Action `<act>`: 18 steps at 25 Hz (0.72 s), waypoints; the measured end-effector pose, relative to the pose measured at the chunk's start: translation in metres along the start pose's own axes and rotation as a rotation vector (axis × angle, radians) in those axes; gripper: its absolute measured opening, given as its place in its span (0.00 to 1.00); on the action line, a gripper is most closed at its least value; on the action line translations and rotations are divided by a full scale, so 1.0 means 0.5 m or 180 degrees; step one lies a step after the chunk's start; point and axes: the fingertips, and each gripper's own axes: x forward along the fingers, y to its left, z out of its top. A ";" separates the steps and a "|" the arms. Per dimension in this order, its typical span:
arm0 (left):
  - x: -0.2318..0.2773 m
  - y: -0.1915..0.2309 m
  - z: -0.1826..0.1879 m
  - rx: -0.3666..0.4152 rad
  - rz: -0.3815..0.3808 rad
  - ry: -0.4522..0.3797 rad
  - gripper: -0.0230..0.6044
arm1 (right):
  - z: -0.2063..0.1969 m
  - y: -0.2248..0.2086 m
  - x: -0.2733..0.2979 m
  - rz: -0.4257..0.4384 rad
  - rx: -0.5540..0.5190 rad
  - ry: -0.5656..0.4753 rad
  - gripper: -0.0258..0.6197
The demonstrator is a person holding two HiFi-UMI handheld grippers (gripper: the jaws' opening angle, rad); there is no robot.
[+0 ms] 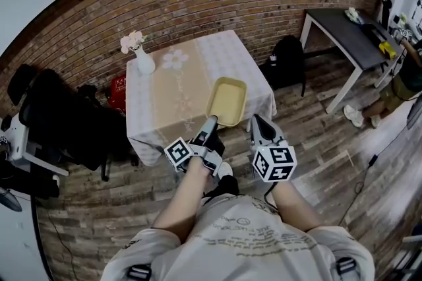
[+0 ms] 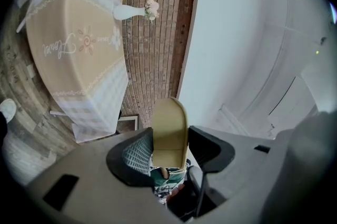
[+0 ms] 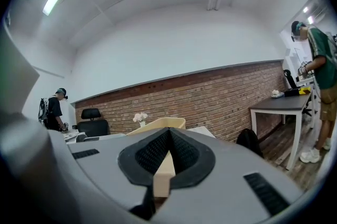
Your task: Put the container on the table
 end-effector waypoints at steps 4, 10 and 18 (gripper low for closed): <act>0.056 0.033 0.048 0.0019 0.0060 -0.0014 0.39 | -0.001 -0.025 0.076 0.0013 0.0007 0.0040 0.04; 0.150 0.082 0.128 -0.0035 0.0126 -0.0012 0.38 | 0.006 -0.069 0.206 -0.0005 0.0034 0.0119 0.04; 0.289 0.138 0.257 -0.0031 0.0214 -0.0033 0.38 | 0.034 -0.124 0.387 -0.0010 0.0086 0.0187 0.04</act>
